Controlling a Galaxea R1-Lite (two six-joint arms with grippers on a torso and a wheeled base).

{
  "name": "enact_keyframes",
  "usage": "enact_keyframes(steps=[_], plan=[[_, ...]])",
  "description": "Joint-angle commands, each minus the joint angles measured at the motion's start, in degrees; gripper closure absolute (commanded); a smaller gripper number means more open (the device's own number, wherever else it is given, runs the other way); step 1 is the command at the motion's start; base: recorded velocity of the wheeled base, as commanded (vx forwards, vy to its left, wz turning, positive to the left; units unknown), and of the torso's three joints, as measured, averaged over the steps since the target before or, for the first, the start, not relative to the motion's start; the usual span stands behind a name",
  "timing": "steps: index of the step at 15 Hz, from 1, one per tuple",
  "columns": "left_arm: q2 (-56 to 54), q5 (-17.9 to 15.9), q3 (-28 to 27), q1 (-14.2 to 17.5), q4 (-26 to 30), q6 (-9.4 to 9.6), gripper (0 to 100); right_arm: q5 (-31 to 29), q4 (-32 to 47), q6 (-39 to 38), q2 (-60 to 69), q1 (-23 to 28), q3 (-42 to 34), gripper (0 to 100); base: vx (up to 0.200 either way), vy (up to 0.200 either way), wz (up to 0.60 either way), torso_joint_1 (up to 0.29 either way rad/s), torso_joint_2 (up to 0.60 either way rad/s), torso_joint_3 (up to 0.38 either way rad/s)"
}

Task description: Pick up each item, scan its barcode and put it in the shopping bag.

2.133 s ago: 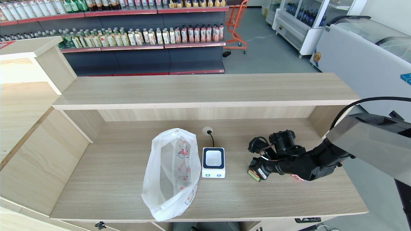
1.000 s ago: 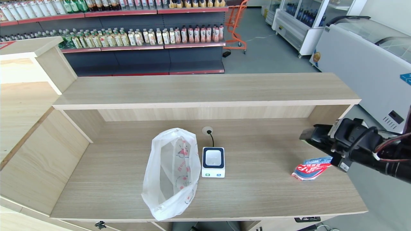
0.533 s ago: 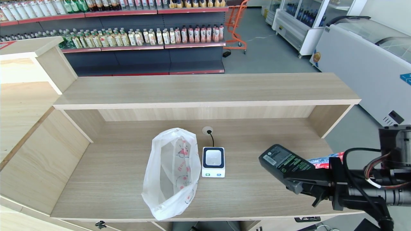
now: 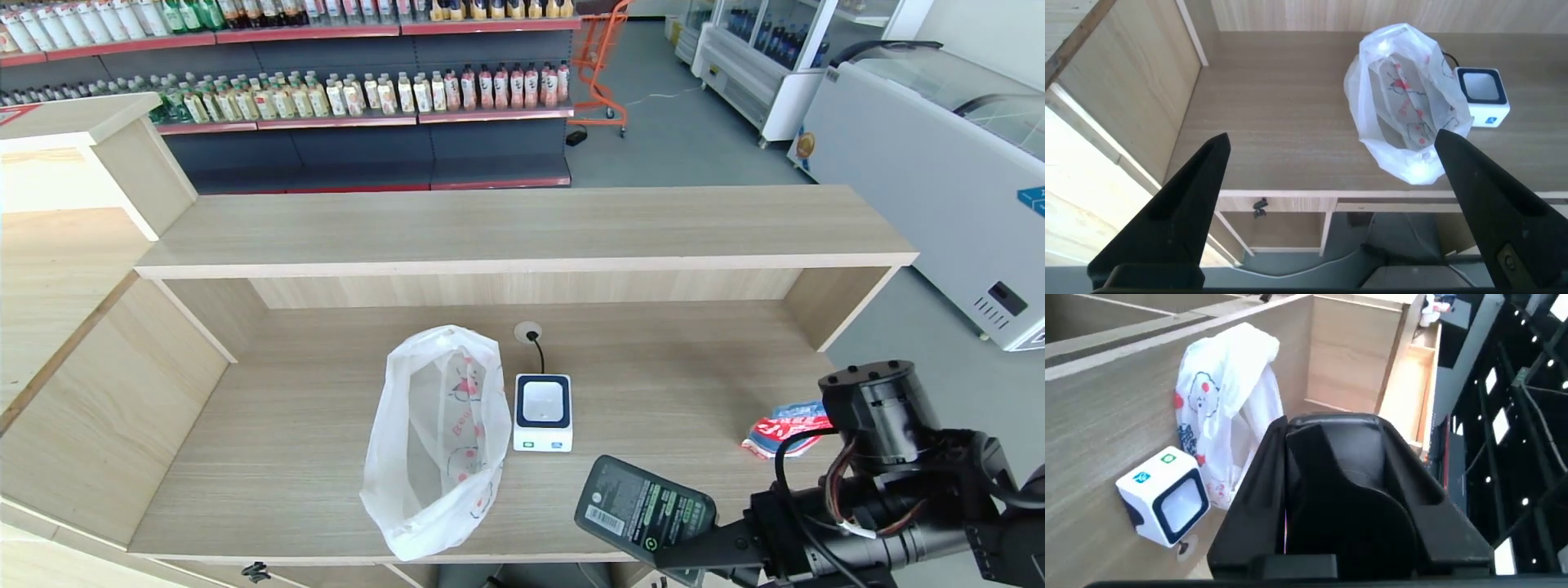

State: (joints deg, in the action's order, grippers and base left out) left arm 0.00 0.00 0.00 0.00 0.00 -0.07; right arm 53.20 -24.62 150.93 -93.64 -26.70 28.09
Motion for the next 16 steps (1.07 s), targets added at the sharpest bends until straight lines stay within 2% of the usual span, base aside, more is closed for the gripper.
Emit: enact_keyframes(steps=[1,4,10,11,16], plan=[[0.1,0.0,0.0,0.0,0.0,-0.01,0,4.0,-0.2,2.1,-1.2,-0.3,0.4,100,0.0,0.0,0.0,0.0,0.0,0.0],[0.1,0.0,0.0,0.0,0.0,-0.01,0,11.0,-5.8,2.7,-2.4,-1.0,3.3,100,0.0,0.0,0.0,0.0,0.0,0.0],[0.1,0.0,0.0,0.0,0.0,-0.01,0,11.3,-9.9,3.4,-3.7,-3.3,3.3,100,0.0,0.0,0.0,0.0,0.0,0.0],[0.1,0.0,0.0,0.0,0.0,-0.01,0,11.2,-11.8,3.3,-4.5,-6.3,3.4,100,0.0,0.0,0.0,0.0,0.0,0.0],[0.1,0.0,0.0,0.0,0.0,-0.01,0,11.2,-11.9,2.9,-5.8,-5.7,4.3,100,0.0,0.0,0.0,0.0,0.0,0.0]])
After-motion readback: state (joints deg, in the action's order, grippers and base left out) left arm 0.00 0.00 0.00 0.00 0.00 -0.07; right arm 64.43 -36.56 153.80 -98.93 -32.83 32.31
